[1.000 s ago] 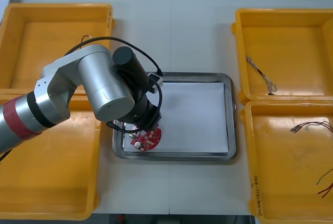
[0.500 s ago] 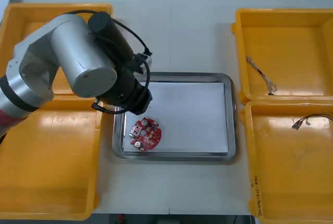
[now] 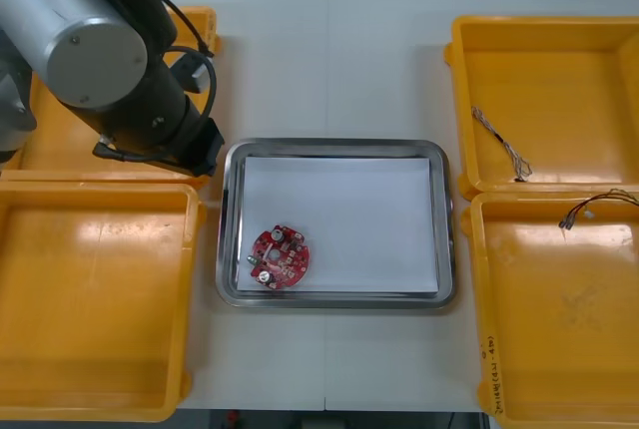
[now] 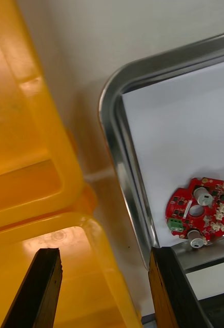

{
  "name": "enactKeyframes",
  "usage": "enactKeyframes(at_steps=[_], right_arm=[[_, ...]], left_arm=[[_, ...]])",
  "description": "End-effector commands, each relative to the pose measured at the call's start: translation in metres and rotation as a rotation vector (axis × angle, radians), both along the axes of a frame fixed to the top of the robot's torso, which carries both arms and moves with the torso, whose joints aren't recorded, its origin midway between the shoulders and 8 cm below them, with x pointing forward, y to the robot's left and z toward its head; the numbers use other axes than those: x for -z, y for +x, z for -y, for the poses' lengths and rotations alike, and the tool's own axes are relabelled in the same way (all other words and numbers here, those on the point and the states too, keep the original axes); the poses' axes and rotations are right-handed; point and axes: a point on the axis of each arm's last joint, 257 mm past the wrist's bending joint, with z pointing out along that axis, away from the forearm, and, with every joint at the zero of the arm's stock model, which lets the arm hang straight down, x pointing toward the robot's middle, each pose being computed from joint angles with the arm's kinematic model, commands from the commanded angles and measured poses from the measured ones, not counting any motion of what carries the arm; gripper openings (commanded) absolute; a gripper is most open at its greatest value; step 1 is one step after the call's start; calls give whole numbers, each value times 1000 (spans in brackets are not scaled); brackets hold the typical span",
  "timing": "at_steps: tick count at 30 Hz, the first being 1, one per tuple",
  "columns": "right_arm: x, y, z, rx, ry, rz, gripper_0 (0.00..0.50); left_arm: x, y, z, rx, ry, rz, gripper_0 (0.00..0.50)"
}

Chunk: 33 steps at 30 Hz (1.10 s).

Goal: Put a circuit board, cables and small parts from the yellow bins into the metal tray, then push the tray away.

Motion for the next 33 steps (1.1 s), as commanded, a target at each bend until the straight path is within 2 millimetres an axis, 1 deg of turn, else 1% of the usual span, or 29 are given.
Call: enactKeyframes(at_steps=[1, 4, 9, 10, 13, 16, 22, 25, 28, 29, 31, 33], right_arm=[[-17, 9, -18, -130, -85, 31, 0], [-19, 13, -32, -182, -94, 31, 0], [-21, 19, -61, -291, -120, 28, 0], [-20, 19, -64, -303, -123, 26, 0], [-21, 22, -84, -369, -141, 25, 0], [-23, 24, -97, -415, -157, 30, 0], [-27, 26, -136, -563, -214, 50, 0], [-29, 28, -151, -610, -234, 62, 0], [-28, 27, -177, -691, -246, 72, 0], [-28, 28, -181, -703, -249, 76, 0], [-26, 29, -196, -741, -263, 84, 0], [-21, 29, -205, -765, -273, 85, 0]], left_arm=[[-36, 20, -37, 32, 29, 44, 500], [-40, 27, -50, 38, 31, 43, 500], [-44, 43, -79, 65, 49, 50, 500], [-44, 44, -82, 71, 53, 50, 500], [-42, 55, -96, 100, 75, 64, 500], [-39, 65, -103, 120, 85, 79, 500], [-27, 89, -116, 178, 88, 115, 500], [-23, 96, -121, 195, 92, 129, 500], [-23, 106, -127, 230, 120, 158, 500], [-23, 107, -128, 235, 125, 160, 500], [-23, 112, -131, 258, 141, 175, 500], [-23, 117, -131, 273, 148, 186, 500]])
